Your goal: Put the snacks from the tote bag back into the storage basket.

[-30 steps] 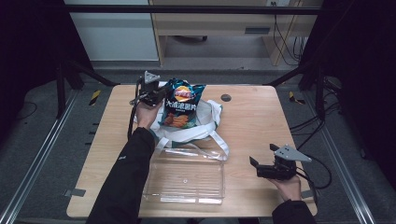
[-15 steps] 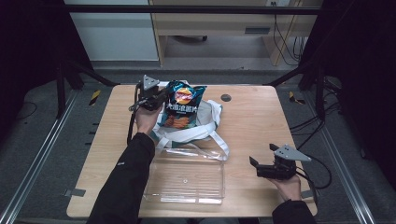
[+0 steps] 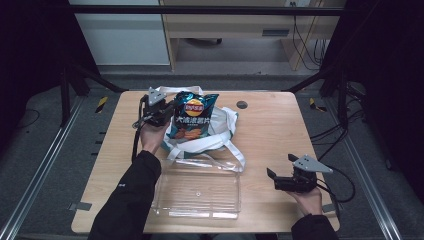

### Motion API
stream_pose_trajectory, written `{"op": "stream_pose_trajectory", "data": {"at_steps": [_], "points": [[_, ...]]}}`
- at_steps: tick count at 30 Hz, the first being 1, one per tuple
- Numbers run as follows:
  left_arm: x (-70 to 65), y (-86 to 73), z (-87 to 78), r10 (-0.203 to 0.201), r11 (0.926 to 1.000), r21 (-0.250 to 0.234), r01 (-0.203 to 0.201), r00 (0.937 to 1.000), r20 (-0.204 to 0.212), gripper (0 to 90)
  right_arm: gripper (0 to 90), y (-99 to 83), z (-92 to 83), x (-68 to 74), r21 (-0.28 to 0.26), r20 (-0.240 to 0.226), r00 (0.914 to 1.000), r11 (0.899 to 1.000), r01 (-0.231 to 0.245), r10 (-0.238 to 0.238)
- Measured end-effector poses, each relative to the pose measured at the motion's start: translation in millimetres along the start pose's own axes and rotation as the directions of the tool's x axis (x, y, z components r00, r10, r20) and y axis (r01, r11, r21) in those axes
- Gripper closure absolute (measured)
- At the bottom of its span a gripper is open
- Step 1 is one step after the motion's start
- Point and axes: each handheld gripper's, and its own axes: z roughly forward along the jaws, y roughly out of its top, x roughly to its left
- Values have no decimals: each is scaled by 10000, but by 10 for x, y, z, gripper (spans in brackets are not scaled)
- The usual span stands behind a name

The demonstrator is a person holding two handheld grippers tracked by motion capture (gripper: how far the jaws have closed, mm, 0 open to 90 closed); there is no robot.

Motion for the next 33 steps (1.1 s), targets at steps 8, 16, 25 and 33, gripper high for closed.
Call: {"op": "stream_pose_trajectory", "data": {"at_steps": [8,16,25,33], "points": [[81,-34,8,-157,9999,49,156,9996,218,899,58,1,3,1,1,-16,10000,10000,12,-12],[185,9,157,-257,9997,-41,259,9990,374,877,58,1,3,1,-13,-28,10000,10000,-1,1],[237,-4,268,-235,9995,-223,241,9993,276,812,57,-2,26,2,18,-31,10000,10000,-32,32],[297,39,293,-241,9994,248,241,9997,33,590,58,0,22,-2,-19,-2,10000,10000,-51,51]]}}
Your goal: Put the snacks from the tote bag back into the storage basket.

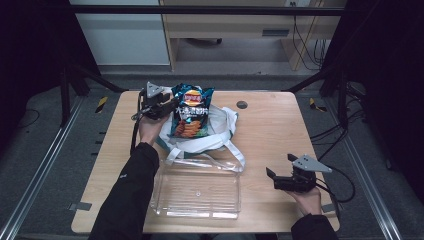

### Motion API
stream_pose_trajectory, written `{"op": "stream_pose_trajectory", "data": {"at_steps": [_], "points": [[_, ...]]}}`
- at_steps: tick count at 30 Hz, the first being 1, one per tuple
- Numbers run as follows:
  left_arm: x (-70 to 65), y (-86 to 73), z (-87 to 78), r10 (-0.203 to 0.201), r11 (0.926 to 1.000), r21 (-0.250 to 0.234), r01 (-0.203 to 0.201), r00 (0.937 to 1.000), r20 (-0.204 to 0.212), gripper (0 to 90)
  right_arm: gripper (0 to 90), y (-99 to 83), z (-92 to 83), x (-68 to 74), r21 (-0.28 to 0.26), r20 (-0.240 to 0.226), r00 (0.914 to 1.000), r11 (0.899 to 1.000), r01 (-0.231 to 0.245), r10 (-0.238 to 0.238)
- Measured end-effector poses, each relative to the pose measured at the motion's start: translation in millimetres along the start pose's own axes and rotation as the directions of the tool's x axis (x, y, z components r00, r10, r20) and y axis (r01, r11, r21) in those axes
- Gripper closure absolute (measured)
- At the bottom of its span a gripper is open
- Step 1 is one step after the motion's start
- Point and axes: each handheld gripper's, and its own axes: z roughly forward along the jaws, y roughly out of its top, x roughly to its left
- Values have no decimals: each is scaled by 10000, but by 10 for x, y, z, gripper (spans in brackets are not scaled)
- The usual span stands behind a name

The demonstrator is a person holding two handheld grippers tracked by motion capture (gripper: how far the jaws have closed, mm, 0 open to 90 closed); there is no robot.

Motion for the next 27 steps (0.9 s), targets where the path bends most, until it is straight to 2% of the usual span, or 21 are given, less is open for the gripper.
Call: {"op": "stream_pose_trajectory", "data": {"at_steps": [4,9,12,13,14,15,16,17,20,22,23,24,25,26,27], "points": [[22,81,12,72,10000,-63,-71,10000,50,522,58,0,-2,-1,-3,3,10000,10000,-23,23],[32,172,44,66,10000,22,-66,10000,-31,502,57,1,-5,-6,-13,16,10000,10000,-27,27],[54,233,144,24,9998,193,-22,9999,-110,491,58,-2,0,-7,-1,4,10000,10000,-13,13],[64,266,213,-111,9996,266,115,9998,-159,488,58,-2,1,-7,-1,5,10000,10000,-11,11],[64,266,213,-111,9996,266,115,9998,-159,487,58,-2,0,-7,7,-11,10000,10000,-12,12],[74,305,300,-323,9989,334,329,9993,-177,484,58,-1,-1,-8,-13,5,10000,10000,-33,33],[74,305,300,-323,9989,334,329,9993,-177,483,58,-1,-4,-10,-26,-3,10000,10000,-49,49],[77,328,383,-376,9981,489,382,9992,-135,486,58,0,-5,-15,-52,4,10000,10000,-60,60],[61,333,476,-513,9964,672,514,9987,-27,498,58,-2,-9,-19,-66,16,9999,9999,-118,118],[41,318,536,-449,9952,874,448,9990,-11,539,58,-5,-8,-24,-58,8,9999,9999,-134,134],[34,306,560,-461,9945,944,461,9989,-21,613,58,-6,-7,-27,-46,-6,9999,9999,-123,123],[34,285,589,-636,9928,1015,632,9980,11,662,58,-6,-7,-27,-52,-5,9999,9999,-127,127],[55,281,607,-617,9938,930,605,9980,98,716,58,-5,-6,-27,-73,-21,9999,9999,-147,147],[55,276,589,-903,9906,1035,899,9959,-11,760,58,-4,-6,-27,-78,-28,9999,9999,-147,146],[68,277,579,-1023,9897,1018,1011,9947,71,813,58,-3,-6,-27,-81,-32,9999,9999,-143,143]]}}
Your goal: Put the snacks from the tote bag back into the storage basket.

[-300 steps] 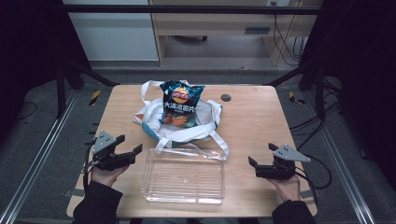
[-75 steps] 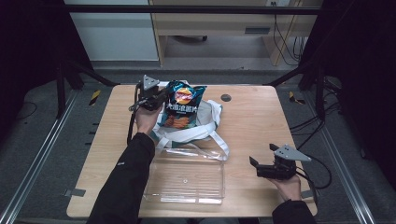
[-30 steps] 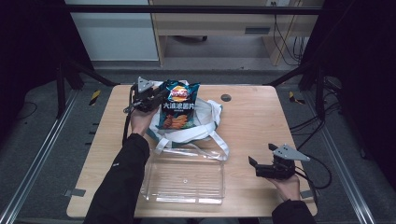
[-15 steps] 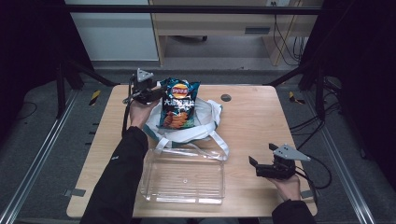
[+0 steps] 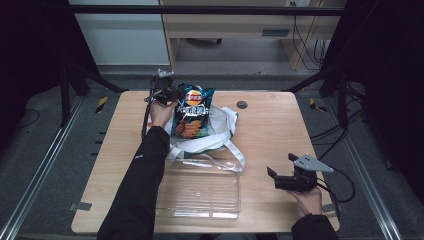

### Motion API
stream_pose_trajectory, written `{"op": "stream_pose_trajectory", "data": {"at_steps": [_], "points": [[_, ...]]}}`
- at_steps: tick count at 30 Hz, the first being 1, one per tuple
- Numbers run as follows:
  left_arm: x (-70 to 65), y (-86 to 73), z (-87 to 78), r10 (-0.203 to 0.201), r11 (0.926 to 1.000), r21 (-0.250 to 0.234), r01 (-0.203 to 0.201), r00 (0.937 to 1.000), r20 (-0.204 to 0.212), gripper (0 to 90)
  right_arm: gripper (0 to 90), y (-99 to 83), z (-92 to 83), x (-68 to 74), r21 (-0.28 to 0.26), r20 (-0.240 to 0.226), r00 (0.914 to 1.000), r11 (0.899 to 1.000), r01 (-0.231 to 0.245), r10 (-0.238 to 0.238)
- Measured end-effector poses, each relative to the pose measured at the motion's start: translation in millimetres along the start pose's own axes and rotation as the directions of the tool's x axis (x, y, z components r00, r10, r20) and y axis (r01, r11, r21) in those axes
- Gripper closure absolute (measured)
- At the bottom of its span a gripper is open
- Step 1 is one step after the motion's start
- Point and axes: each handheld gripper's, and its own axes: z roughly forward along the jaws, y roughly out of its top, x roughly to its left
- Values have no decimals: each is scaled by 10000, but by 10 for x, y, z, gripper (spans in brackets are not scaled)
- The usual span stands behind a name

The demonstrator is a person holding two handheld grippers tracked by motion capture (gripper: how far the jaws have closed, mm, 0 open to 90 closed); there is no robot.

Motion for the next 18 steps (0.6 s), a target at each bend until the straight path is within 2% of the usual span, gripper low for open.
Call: {"op": "stream_pose_trajectory", "data": {"at_steps": [4,8,9,15,18], "points": [[-3,-3,-44,70,10000,33,-70,9999,89,870,58,2,0,-1,4,-12,10000,10000,39,-39],[-41,-44,-123,120,9997,-231,-119,9999,48,881,58,4,-3,4,-23,-14,10000,10000,25,-25],[-56,-60,-155,52,9991,-414,-46,9999,124,881,58,5,-4,4,-20,-11,10000,10000,23,-23],[-131,-127,-343,209,9938,-1103,-155,9986,484,892,58,4,-7,4,-31,-11,10000,10000,23,-23],[-207,-161,-435,428,9895,-1406,-348,9976,543,896,58,3,-2,5,-9,-61,10000,10000,13,-14]]}}
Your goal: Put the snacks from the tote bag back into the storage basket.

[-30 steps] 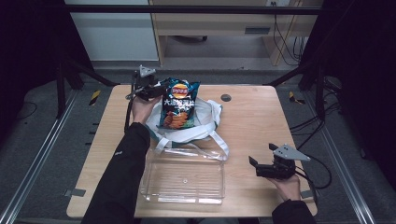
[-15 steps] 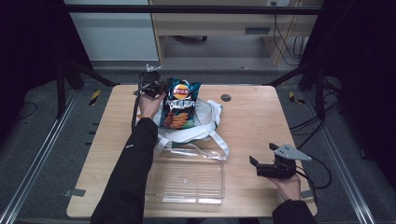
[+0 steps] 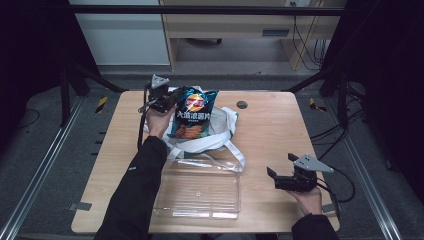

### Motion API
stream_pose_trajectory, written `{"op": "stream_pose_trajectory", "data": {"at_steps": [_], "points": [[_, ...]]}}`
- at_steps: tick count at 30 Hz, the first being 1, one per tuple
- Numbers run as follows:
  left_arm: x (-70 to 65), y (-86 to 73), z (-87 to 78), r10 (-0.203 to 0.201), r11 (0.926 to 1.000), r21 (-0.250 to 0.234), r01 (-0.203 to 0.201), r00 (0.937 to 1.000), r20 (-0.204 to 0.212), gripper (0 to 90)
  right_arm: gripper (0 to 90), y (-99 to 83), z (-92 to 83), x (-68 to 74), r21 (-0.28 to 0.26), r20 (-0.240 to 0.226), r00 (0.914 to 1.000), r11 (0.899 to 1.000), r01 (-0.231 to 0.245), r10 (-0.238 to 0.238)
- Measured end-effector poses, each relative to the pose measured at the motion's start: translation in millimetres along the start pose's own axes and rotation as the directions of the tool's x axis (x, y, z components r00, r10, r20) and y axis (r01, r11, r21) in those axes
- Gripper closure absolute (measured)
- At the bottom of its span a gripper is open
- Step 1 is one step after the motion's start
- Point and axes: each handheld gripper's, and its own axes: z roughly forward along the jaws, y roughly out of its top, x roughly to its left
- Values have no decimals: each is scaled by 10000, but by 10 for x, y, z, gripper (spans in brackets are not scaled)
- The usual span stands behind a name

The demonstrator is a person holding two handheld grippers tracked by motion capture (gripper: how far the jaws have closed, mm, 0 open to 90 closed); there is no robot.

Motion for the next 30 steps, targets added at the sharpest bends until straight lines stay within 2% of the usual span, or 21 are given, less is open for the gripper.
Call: {"op": "stream_pose_trajectory", "data": {"at_steps": [6,11,15,21,30], "points": [[-137,-11,-142,369,9980,-519,-365,9993,71,897,58,-2,-1,-2,-15,14,10000,10000,36,-36],[-232,10,-265,750,9928,-939,-743,9972,43,897,59,3,-8,3,-70,-7,10000,10000,44,-44],[-281,44,-377,765,9878,-1376,-729,9968,213,897,60,2,-10,4,-70,7,10000,9999,83,-83],[-322,105,-574,781,9815,-1784,-696,9961,412,898,60,5,-11,11,-75,32,9999,9999,113,-113],[-403,201,-941,1066,9651,-2467,-876,9922,647,897,60,8,-12,14,-79,32,9998,9998,178,-178]]}}
